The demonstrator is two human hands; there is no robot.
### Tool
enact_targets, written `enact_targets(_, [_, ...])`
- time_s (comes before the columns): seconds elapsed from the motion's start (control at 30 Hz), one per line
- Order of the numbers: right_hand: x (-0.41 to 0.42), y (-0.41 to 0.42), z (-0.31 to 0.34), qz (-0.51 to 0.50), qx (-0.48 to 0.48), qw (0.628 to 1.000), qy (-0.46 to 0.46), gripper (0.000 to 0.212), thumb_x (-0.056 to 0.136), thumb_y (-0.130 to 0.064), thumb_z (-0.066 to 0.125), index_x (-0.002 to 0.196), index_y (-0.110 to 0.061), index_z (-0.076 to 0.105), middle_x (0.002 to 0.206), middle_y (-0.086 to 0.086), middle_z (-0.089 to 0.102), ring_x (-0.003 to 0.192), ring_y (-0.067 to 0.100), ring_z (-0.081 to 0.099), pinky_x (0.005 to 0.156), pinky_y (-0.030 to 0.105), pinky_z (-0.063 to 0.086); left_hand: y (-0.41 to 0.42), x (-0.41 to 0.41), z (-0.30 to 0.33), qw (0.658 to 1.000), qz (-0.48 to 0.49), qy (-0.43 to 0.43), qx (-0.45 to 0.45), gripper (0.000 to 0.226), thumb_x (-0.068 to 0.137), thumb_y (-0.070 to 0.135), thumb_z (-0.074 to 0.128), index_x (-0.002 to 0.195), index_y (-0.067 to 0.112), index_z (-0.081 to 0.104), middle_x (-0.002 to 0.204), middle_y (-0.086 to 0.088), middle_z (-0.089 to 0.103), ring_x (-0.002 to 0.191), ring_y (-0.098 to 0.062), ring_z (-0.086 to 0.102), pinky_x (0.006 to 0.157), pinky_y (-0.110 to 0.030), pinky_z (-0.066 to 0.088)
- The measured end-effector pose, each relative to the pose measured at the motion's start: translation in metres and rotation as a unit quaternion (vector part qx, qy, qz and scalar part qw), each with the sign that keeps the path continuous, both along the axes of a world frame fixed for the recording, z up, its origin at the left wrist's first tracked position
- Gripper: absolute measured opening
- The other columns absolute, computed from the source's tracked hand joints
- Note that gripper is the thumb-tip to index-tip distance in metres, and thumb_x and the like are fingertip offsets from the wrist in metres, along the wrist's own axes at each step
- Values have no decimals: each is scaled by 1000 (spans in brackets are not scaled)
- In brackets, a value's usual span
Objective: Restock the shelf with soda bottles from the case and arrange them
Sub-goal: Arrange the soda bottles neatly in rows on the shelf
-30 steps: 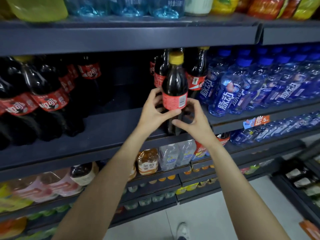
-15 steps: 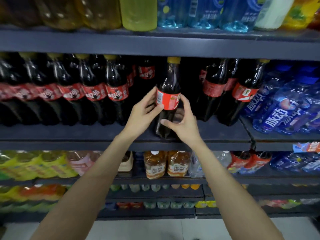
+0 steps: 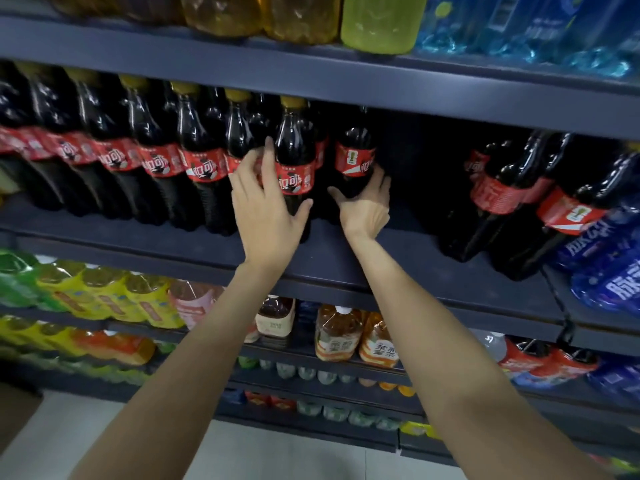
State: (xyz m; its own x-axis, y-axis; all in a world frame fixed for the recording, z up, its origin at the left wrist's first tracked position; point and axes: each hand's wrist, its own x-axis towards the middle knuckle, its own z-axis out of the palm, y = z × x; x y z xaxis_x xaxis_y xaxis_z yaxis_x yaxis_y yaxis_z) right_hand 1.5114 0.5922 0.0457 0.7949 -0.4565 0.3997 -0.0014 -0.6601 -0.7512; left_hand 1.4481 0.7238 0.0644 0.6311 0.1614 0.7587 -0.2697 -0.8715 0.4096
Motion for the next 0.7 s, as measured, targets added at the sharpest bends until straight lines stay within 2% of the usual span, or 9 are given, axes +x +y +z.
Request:
enact_targets(0.1, [2,4,-3,15,-16,1000,1,89,69,-44,79,139,-10,36,133,14,45,119,29,49,80,42,48,-1,5,-5,999,-7,27,17,93,70,22,82,145,5,30,132,-22,44,118,-35,45,96,-40,41])
enact_targets(0.2, [5,3,-2,45,-27,998,25,88,71,-42,78,140,-10,33,135,14,42,119,30,49,82,43,48,2,8,-12,1000,-13,13,13,90,70,12,81,144,7,30,130,-20,45,117,-29,43,93,-40,45])
enact_targets(0.3, [6,-1,0,103,-2,993,52,88,76,-33,74,144,-11,24,137,12,44,120,30,50,88,41,46,4,10,-13,1000,-26,9,6,90,70,10,80,145,7,30,129,-20,46,117,-27,41,90,-40,47])
enact_targets(0.37, [3,-9,-3,141,34,988,58,84,80,-22,70,146,-14,21,131,12,53,115,30,55,89,38,48,5,11,-12,999,-33,11,5,90,70,10,80,145,6,30,131,-20,45,120,-30,43,89,-40,48])
enact_targets(0.43, [0,-16,-6,133,37,990,35,81,78,-21,73,144,-16,27,126,10,58,111,28,58,87,36,49,5,11,-12,999,-39,11,5,90,71,9,79,145,6,29,133,-20,44,121,-32,45,89,-39,49])
enact_targets(0.5, [-2,-18,-8,106,20,994,19,84,72,-31,80,141,-15,34,129,10,54,112,28,56,87,39,50,4,11,-13,999,-43,10,5,90,71,8,79,146,6,28,134,-19,44,122,-32,46,88,-39,50])
enact_targets(0.6, [2,-7,-6,70,-2,997,37,82,69,-40,81,136,-13,42,132,12,47,115,32,53,85,44,51,4,11,-13,999,-45,8,6,91,71,8,78,146,6,27,133,-19,43,121,-31,46,85,-38,51])
enact_targets(0.7, [7,0,-2,42,16,997,58,83,68,-41,81,136,-15,41,135,11,45,118,32,51,86,45,49,5,11,-12,999,-47,12,12,90,71,8,79,144,9,27,132,-19,44,119,-31,47,80,-38,52])
